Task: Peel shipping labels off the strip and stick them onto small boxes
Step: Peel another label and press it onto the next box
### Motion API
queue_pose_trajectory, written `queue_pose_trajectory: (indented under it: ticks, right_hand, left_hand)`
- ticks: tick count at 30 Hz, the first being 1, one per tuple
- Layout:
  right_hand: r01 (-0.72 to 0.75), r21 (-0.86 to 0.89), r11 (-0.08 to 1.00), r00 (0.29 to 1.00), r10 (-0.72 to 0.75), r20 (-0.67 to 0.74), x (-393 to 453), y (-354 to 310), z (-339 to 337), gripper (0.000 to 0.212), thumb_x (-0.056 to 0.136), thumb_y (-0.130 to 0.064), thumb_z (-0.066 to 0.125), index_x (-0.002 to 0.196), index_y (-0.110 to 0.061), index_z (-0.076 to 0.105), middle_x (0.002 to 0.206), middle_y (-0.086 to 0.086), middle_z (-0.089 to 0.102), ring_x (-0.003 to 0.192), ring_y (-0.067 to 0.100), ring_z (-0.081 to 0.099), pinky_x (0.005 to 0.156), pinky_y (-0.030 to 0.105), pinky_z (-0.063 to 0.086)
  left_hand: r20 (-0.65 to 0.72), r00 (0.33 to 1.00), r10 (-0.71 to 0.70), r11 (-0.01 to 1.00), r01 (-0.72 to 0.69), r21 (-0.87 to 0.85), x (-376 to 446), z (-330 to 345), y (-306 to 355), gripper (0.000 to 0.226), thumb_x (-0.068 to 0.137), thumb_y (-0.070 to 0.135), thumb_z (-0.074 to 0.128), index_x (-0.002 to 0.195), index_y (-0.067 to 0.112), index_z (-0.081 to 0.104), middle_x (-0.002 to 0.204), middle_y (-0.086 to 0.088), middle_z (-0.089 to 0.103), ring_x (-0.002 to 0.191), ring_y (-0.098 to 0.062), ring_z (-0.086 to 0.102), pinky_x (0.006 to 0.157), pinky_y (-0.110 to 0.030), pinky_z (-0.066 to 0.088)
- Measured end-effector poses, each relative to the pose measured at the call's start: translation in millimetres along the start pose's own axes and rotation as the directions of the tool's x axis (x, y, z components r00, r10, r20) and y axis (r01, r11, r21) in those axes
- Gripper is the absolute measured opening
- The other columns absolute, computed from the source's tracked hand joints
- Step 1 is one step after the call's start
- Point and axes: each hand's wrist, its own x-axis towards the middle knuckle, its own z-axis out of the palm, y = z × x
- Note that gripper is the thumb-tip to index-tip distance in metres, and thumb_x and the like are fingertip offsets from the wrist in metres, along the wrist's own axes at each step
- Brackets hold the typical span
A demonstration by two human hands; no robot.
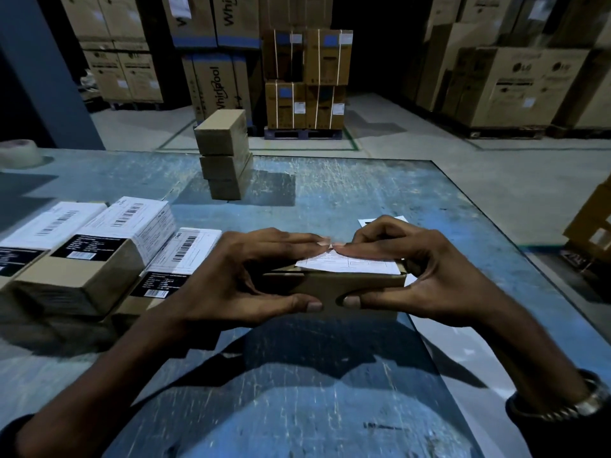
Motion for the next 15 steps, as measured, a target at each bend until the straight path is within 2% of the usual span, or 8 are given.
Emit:
queue_pose_trajectory:
  ticks: [4, 7, 9, 11, 13, 15]
  right_hand:
    - [0.019, 0.025, 0.999, 1.000, -0.019, -0.020, 0, -1, 3, 0.051, 0.075, -0.017, 0.096, 0.124, -0.020, 0.081, 0.119, 0.002, 0.070, 0.108, 0.024, 0.070, 0.075, 0.026, 0.056]
    - [0.014, 0.041, 0.999, 1.000, -0.013, -0.018, 1, 2, 3, 0.051, 0.074, -0.013, 0.095, 0.123, -0.018, 0.081, 0.122, 0.004, 0.070, 0.113, 0.022, 0.069, 0.079, 0.026, 0.057]
    - [-0.027, 0.047, 0.999, 0.999, 0.028, -0.015, 0, 1, 1, 0.064, 0.072, -0.018, 0.096, 0.132, -0.024, 0.076, 0.123, -0.004, 0.071, 0.119, 0.019, 0.069, 0.083, 0.026, 0.060]
    - [-0.104, 0.040, 0.994, 0.994, 0.105, -0.024, 0, 1, 1, 0.081, 0.069, -0.026, 0.098, 0.144, -0.033, 0.066, 0.124, -0.014, 0.072, 0.122, 0.011, 0.068, 0.086, 0.021, 0.059]
    - [-0.155, -0.069, 0.986, 0.988, 0.155, -0.001, 0, 4, 4, 0.083, 0.073, -0.035, 0.096, 0.149, -0.035, 0.062, 0.122, -0.020, 0.071, 0.118, 0.003, 0.067, 0.084, 0.014, 0.055]
    - [-0.154, -0.230, 0.961, 0.982, 0.174, 0.072, 1, 9, 9, 0.079, 0.083, -0.050, 0.088, 0.154, -0.035, 0.057, 0.126, -0.021, 0.067, 0.116, -0.001, 0.063, 0.081, 0.013, 0.051]
  left_hand:
    - [-0.037, 0.999, -0.028, 1.000, 0.028, -0.014, 0, 1, -4, 0.062, 0.079, 0.030, 0.095, 0.133, 0.011, 0.073, 0.138, 0.002, 0.071, 0.124, -0.008, 0.070, 0.099, -0.032, 0.060]
    - [-0.044, 0.998, -0.044, 0.999, 0.044, -0.012, 0, 3, -6, 0.060, 0.079, 0.031, 0.093, 0.133, 0.011, 0.074, 0.137, 0.004, 0.071, 0.123, -0.007, 0.070, 0.099, -0.031, 0.060]
    - [-0.036, 0.998, -0.054, 0.998, 0.053, -0.019, -1, 4, -8, 0.061, 0.079, 0.029, 0.095, 0.133, 0.012, 0.073, 0.138, 0.003, 0.071, 0.123, -0.006, 0.070, 0.099, -0.027, 0.058]
    - [-0.024, 0.997, -0.067, 0.997, 0.066, -0.028, -2, 5, -11, 0.061, 0.078, 0.024, 0.095, 0.134, 0.011, 0.072, 0.139, 0.002, 0.070, 0.126, -0.006, 0.068, 0.101, -0.025, 0.057]
    - [0.003, 0.997, -0.075, 0.997, 0.075, -0.019, -3, 7, -15, 0.059, 0.079, 0.021, 0.095, 0.133, 0.011, 0.073, 0.140, 0.001, 0.070, 0.129, -0.007, 0.067, 0.110, -0.029, 0.053]
    - [0.051, 0.994, -0.099, 0.995, 0.100, -0.012, -4, 9, -20, 0.054, 0.082, 0.022, 0.093, 0.131, 0.014, 0.075, 0.138, 0.003, 0.071, 0.131, -0.006, 0.065, 0.122, -0.036, 0.042]
